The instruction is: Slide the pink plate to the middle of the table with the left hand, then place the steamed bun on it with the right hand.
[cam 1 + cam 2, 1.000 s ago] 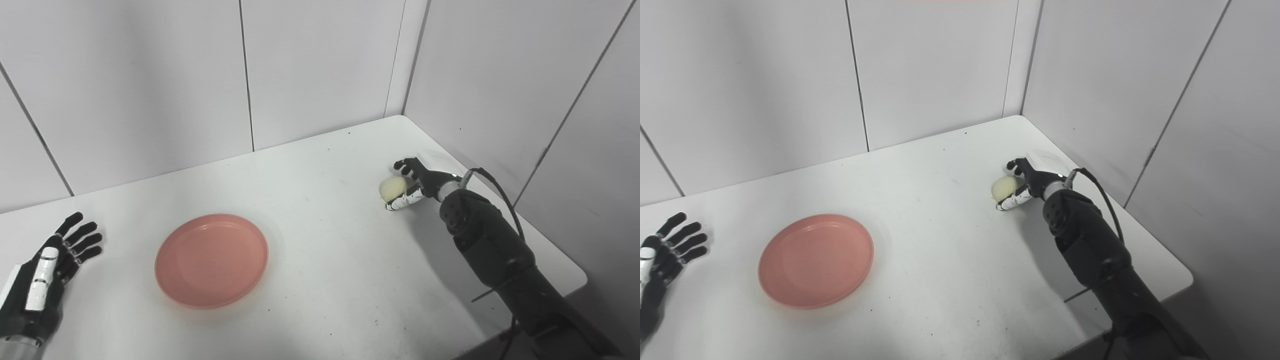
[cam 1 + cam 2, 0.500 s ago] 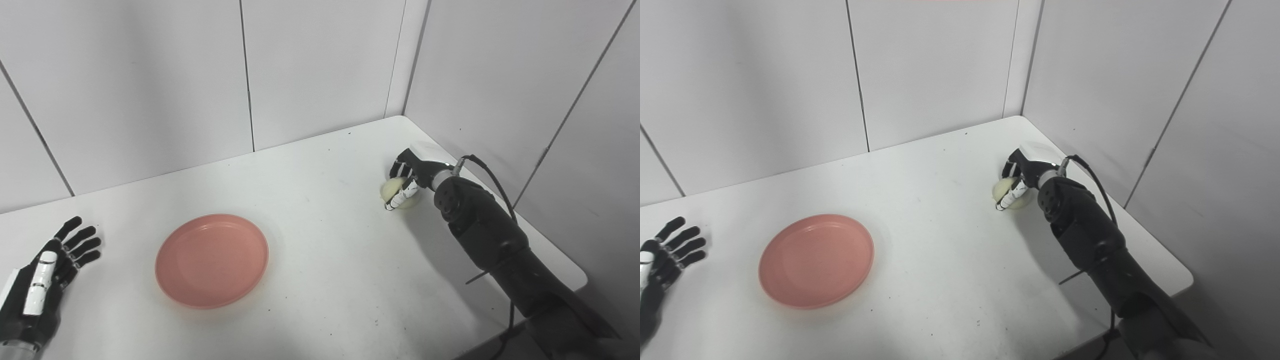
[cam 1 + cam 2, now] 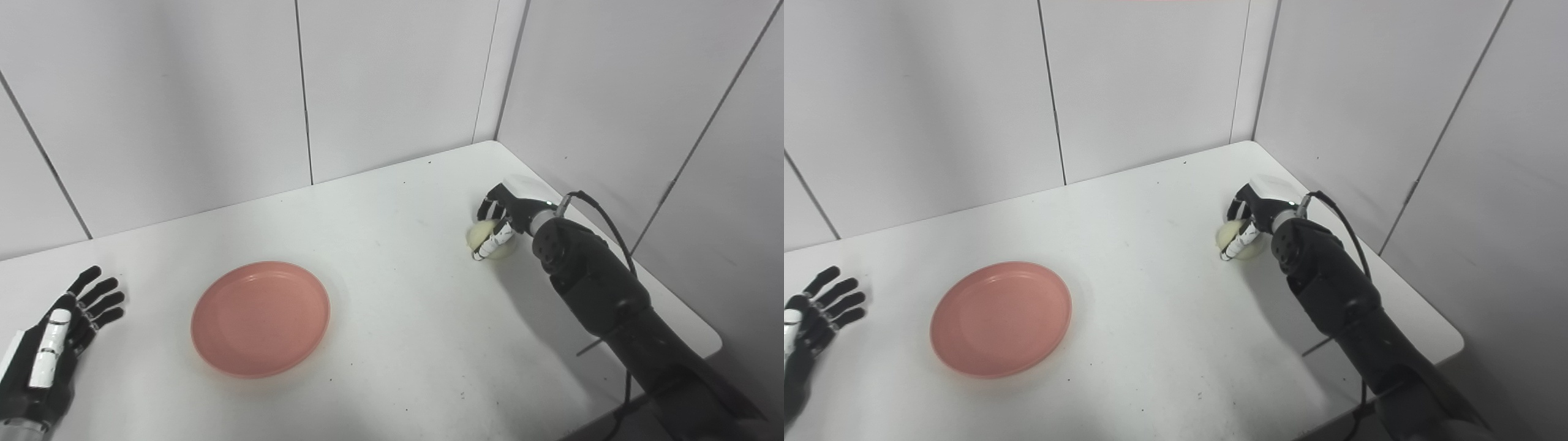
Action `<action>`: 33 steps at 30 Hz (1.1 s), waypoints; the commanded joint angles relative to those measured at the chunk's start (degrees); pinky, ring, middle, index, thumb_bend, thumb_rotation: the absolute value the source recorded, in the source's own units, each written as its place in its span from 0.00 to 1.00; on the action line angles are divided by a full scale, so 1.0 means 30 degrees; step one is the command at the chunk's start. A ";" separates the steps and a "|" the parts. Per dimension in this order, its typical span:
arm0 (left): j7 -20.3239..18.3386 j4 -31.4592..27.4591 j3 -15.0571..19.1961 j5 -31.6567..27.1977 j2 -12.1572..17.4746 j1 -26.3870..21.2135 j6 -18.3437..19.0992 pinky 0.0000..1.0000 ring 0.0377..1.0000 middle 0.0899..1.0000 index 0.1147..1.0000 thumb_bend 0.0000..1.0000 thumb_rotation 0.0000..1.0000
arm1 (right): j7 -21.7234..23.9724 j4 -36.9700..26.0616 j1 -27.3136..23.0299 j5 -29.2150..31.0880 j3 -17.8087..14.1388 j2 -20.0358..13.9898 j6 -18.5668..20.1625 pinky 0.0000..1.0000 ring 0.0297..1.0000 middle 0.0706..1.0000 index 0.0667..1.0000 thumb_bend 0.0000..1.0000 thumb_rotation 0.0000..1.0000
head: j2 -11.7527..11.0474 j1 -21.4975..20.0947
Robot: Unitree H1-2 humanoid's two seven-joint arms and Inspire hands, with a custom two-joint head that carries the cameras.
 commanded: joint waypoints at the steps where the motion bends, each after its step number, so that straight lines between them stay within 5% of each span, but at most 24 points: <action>1: 0.0268 0.1551 -0.0383 0.0168 -0.0924 0.3257 0.0098 0.81 0.82 0.84 0.85 0.57 0.91 | 0.0077 -0.2059 -0.0950 -0.0663 -0.0431 -0.1158 0.0200 0.32 0.39 0.37 0.49 0.52 0.00 | 0.0009 0.0101; 7: 0.0585 0.1289 -0.0571 0.0526 -0.1206 0.3283 0.0216 0.81 0.83 0.85 0.86 0.59 0.92 | 0.1257 -0.4532 -0.1438 -0.1452 -0.0872 -0.0494 0.0214 0.34 0.41 0.38 0.50 0.52 0.00 | -0.0109 0.0966; 16: 0.1482 0.0137 -0.0971 0.1184 -0.2025 0.3515 0.0950 0.83 0.85 0.87 0.88 0.57 0.94 | 0.3043 -0.6776 -0.2753 -0.1793 -0.0065 0.0490 0.0205 0.38 0.43 0.41 0.52 0.51 0.00 | -0.0128 0.3231; 33: 0.3234 -0.2005 -0.2186 0.2920 -0.3812 0.3689 0.2774 0.89 0.90 0.92 0.93 0.52 1.00 | 0.2925 -0.5555 -0.4775 -0.0847 0.3044 0.2660 -0.2093 0.36 0.41 0.40 0.51 0.51 0.00 | 0.0079 0.8326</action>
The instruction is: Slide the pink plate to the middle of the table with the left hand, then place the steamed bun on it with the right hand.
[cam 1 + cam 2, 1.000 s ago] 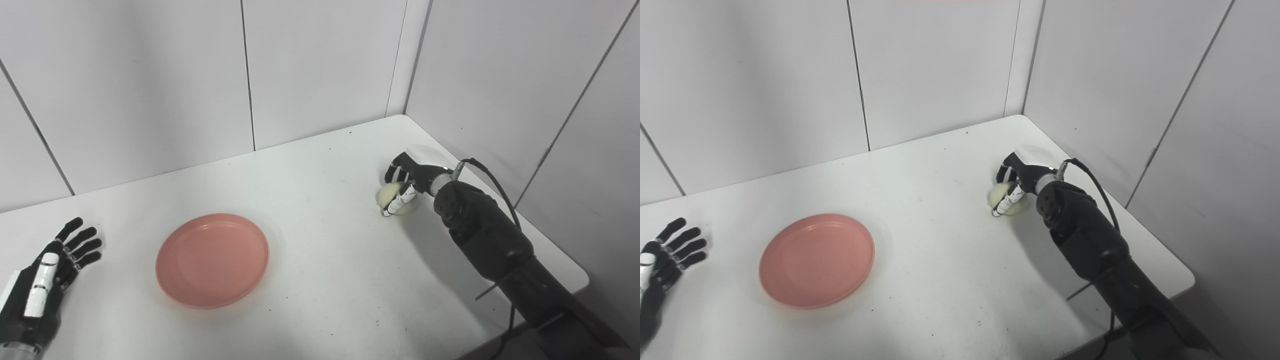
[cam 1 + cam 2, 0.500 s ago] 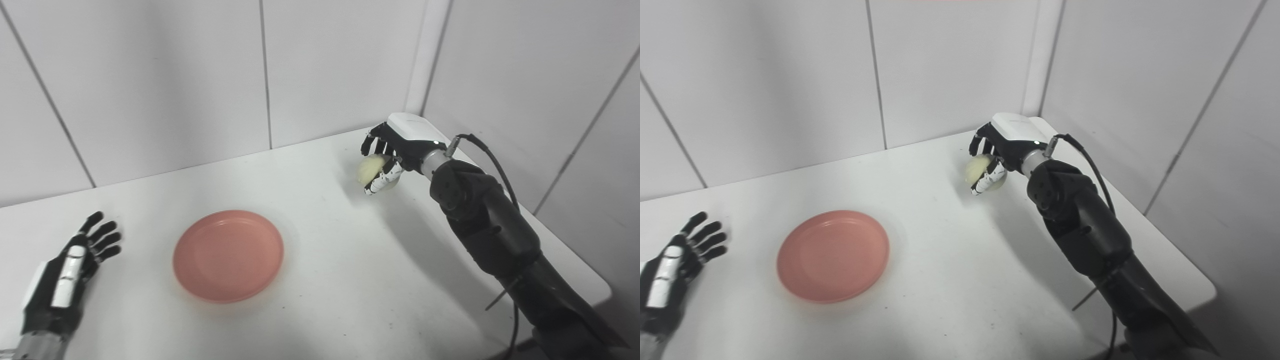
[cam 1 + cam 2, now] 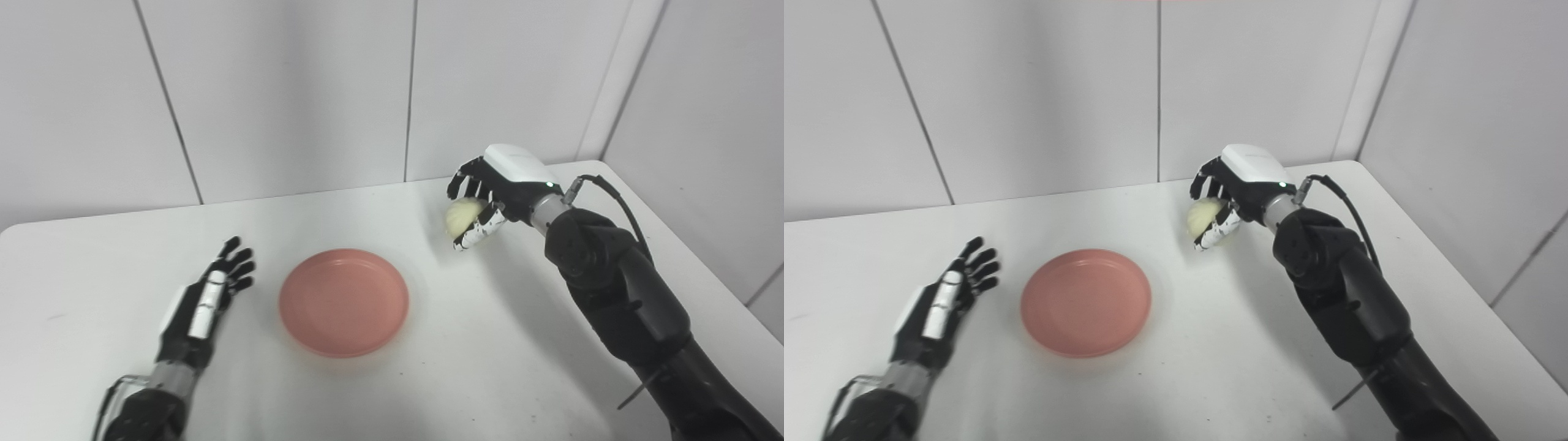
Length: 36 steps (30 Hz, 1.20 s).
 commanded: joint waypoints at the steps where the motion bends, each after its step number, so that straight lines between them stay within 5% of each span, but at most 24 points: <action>1: 0.0351 0.1415 -0.0475 0.0036 -0.0900 0.2182 0.0574 0.90 0.91 0.92 0.93 0.52 1.00 | -0.0375 -0.0154 -0.1141 0.0300 -0.0004 -0.0081 -0.1001 0.36 0.41 0.39 0.51 0.51 0.00 | 0.0022 0.0060; 15: 0.1209 0.0831 -0.1238 0.0913 -0.1242 0.2083 0.1321 0.90 0.91 0.92 0.94 0.50 1.00 | 0.0514 -0.0638 -0.2104 0.0589 0.1652 0.1557 -0.1100 0.35 0.40 0.40 0.51 0.52 0.00 | 0.0499 0.1669; 36: 0.1446 -0.0204 -0.1720 0.0819 -0.1527 0.2157 0.1992 0.86 0.89 0.91 0.92 0.43 1.00 | 0.0578 0.1602 -0.2635 -0.0083 0.4232 0.4634 -0.1008 0.31 0.38 0.38 0.51 0.52 0.00 | 0.1374 0.2284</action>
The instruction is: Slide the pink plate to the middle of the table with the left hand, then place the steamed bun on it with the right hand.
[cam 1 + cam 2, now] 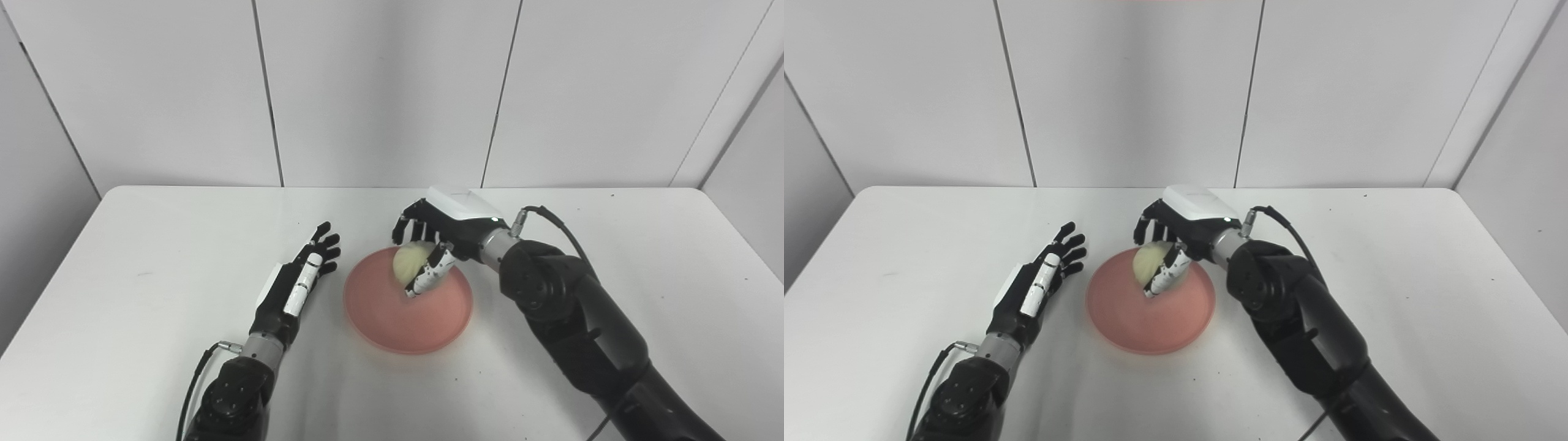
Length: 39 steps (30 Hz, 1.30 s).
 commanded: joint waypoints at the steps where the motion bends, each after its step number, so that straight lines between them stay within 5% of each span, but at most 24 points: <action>1: -0.0361 0.0918 -0.0769 -0.0003 -0.0780 0.1681 0.1266 0.86 0.89 0.91 0.92 0.43 1.00 | -0.0354 -0.0020 -0.0705 0.0017 0.0085 0.0264 -0.0789 0.31 0.38 0.37 0.51 0.52 0.00 | -0.0003 0.0025; 16: -0.0084 0.0029 -0.1402 0.0216 -0.0853 0.1918 0.1552 0.87 0.91 0.93 0.93 0.43 1.00 | -0.1019 0.1862 0.0092 0.0127 0.0849 0.0885 -0.1828 0.27 0.34 0.44 0.45 0.53 0.00 | 0.0546 0.0569; 23: -0.0075 -0.0200 -0.1527 0.0181 -0.0753 0.1977 0.1743 0.89 0.92 0.93 0.93 0.44 1.00 | -0.1383 0.2895 0.0117 0.0081 0.0944 0.0831 -0.2470 0.29 0.36 0.37 0.51 0.52 0.00 | 0.0666 0.0492; 36: -0.0057 -0.0457 -0.1610 0.0219 -0.0641 0.2059 0.1950 0.89 0.91 0.93 0.93 0.44 1.00 | -0.1441 0.2917 0.0033 -0.0738 0.1186 0.0682 -0.1993 0.28 0.35 0.37 0.50 0.52 0.00 | 0.0749 0.0366; 38: -0.0083 -0.0461 -0.1617 0.0195 -0.0634 0.2056 0.1973 0.89 0.91 0.93 0.93 0.44 1.00 | -0.1148 0.2499 0.0026 -0.0926 0.1182 0.0685 -0.1609 0.27 0.34 0.43 0.46 0.53 0.00 | 0.0750 0.0351; 39: -0.0093 -0.0419 -0.1619 0.0186 -0.0629 0.2046 0.1946 0.89 0.91 0.93 0.93 0.44 1.00 | -0.0863 0.2061 0.0023 -0.1081 0.1171 0.0664 -0.1288 0.30 0.38 0.44 0.58 0.54 0.00 | 0.0750 0.0351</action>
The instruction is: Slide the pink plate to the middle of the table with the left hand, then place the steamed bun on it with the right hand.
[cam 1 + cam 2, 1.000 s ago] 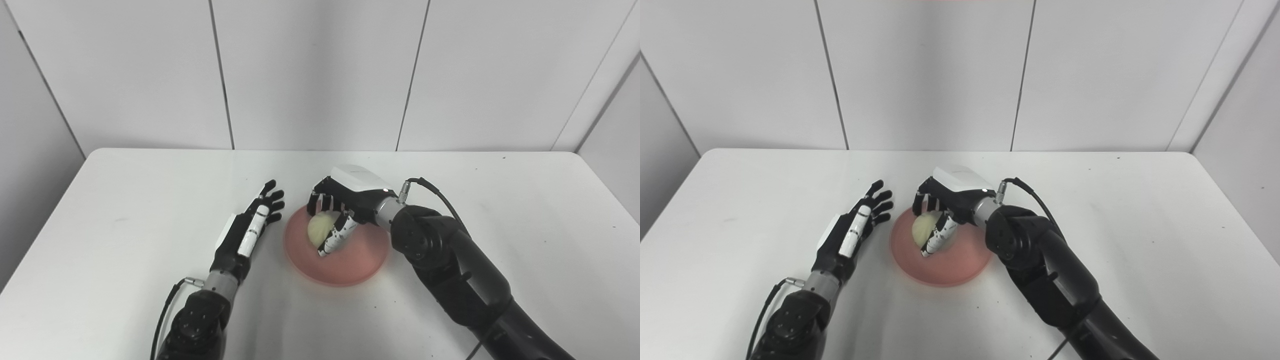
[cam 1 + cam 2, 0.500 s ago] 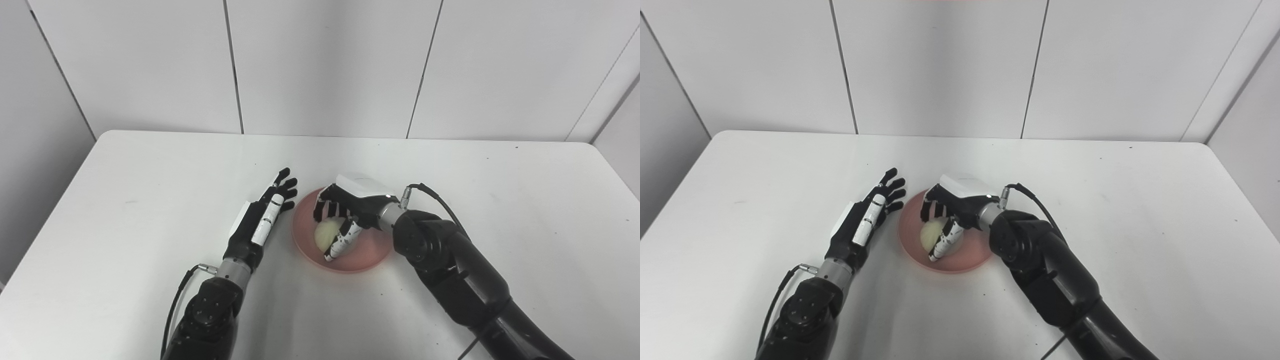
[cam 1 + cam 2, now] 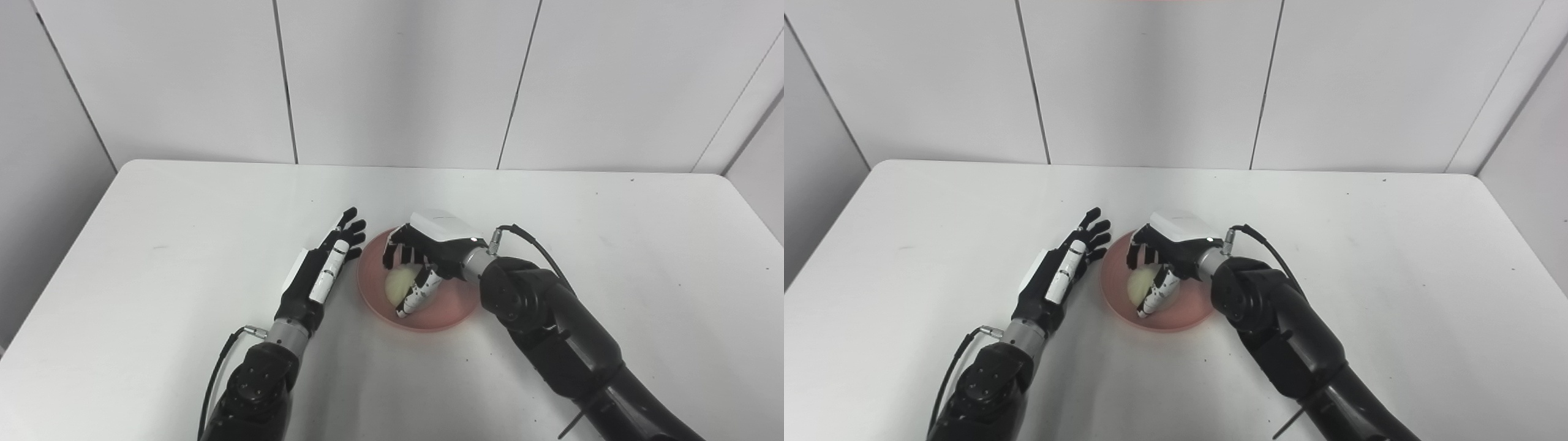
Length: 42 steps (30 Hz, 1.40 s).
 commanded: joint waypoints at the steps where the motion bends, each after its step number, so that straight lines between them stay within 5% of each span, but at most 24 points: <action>1: -0.0512 0.0837 -0.0671 0.0148 -0.0406 0.1311 0.1354 0.89 0.91 0.93 0.93 0.44 1.00 | 0.0546 -0.1249 -0.0618 -0.0629 -0.0066 -0.0218 0.0759 0.30 0.39 0.44 0.61 0.54 0.00 | -0.0011 0.0028; 2: -0.0499 0.0863 -0.0680 0.0164 -0.0405 0.1308 0.1315 0.89 0.91 0.93 0.93 0.44 1.00 | 0.0876 -0.1722 -0.0608 -0.0751 -0.0112 -0.0253 0.1055 0.29 0.38 0.44 0.68 0.55 0.00 | -0.0011 0.0028; 4: -0.0483 0.0896 -0.0705 0.0200 -0.0397 0.1293 0.1269 0.88 0.92 0.93 0.93 0.44 1.00 | 0.1756 -0.2515 -0.0700 -0.1172 -0.0071 -0.0373 0.1651 0.28 0.36 0.48 0.77 0.67 0.27 | -0.0026 0.0007; 5: -0.0463 0.0915 -0.0701 0.0205 -0.0407 0.1284 0.1254 0.88 0.92 0.93 0.93 0.44 1.00 | 0.2324 -0.2942 -0.0810 -0.1450 0.0014 -0.0472 0.2003 0.31 0.42 0.54 0.80 0.71 0.36 | -0.0026 0.0007; 6: -0.0461 0.0928 -0.0697 0.0199 -0.0413 0.1276 0.1226 0.88 0.91 0.93 0.93 0.44 1.00 | 0.2871 -0.3353 -0.0916 -0.1709 0.0066 -0.0554 0.2345 0.44 0.60 0.71 0.84 0.77 0.50 | -0.0026 0.0007; 8: -0.0447 0.0904 -0.0671 0.0165 -0.0436 0.1279 0.1217 0.87 0.91 0.92 0.93 0.43 1.00 | 0.3723 -0.3996 -0.1055 -0.2080 0.0063 -0.0630 0.2912 0.51 0.70 0.81 0.89 0.82 0.60 | -0.0016 -0.0078; 11: -0.0534 0.0922 -0.0537 -0.0156 -0.0529 0.1260 0.1390 0.87 0.91 0.93 0.93 0.44 1.00 | 0.5117 -0.5311 -0.1250 -0.2675 -0.0264 -0.0695 0.3456 0.49 0.67 0.82 0.96 0.90 0.72 | -0.0042 -0.0160; 20: -0.0547 0.1276 -0.0456 -0.0244 -0.0466 0.1248 0.1134 0.85 0.89 0.91 0.92 0.47 1.00 | 0.6506 -0.7034 -0.1304 -0.3266 -0.1216 -0.0567 0.3465 0.59 0.72 0.88 1.00 1.00 0.86 | -0.0133 -0.0327; 24: -0.0567 0.1231 -0.0393 -0.0346 -0.0485 0.1273 0.1250 0.85 0.89 0.92 0.92 0.47 1.00 | 0.6437 -0.7278 -0.1289 -0.3100 -0.1497 -0.0605 0.3334 0.51 0.65 0.84 1.00 1.00 0.91 | -0.0135 -0.0355; 28: -0.0509 0.1202 -0.0389 -0.0294 -0.0463 0.1255 0.1344 0.85 0.89 0.92 0.93 0.46 1.00 | 0.5214 -0.7222 -0.0985 -0.1888 -0.2504 -0.0506 0.2792 0.50 0.68 0.85 1.00 0.96 0.95 | -0.0179 -0.0503; 34: -0.0490 0.1047 -0.0381 -0.0252 -0.0422 0.1302 0.1433 0.87 0.90 0.92 0.93 0.46 1.00 | -0.0097 -0.5086 0.0898 0.2426 -0.5459 0.0281 -0.1147 0.53 0.70 0.83 1.00 0.91 0.95 | -0.0239 -0.0638; 38: -0.0473 0.0929 -0.0370 -0.0191 -0.0326 0.1372 0.1334 0.88 0.90 0.91 0.93 0.44 1.00 | -0.2747 -0.4077 0.2470 0.4036 -0.6736 0.0840 -0.2503 0.84 0.93 0.97 1.00 0.85 1.00 | -0.0255 -0.0726; 42: -0.0500 0.0918 -0.0336 -0.0166 -0.0188 0.1421 0.1200 0.90 0.90 0.92 0.93 0.44 1.00 | -0.4646 -0.3650 0.3623 0.5486 -0.7701 0.1493 -0.3043 0.93 0.99 1.00 1.00 0.71 1.00 | -0.0293 -0.0840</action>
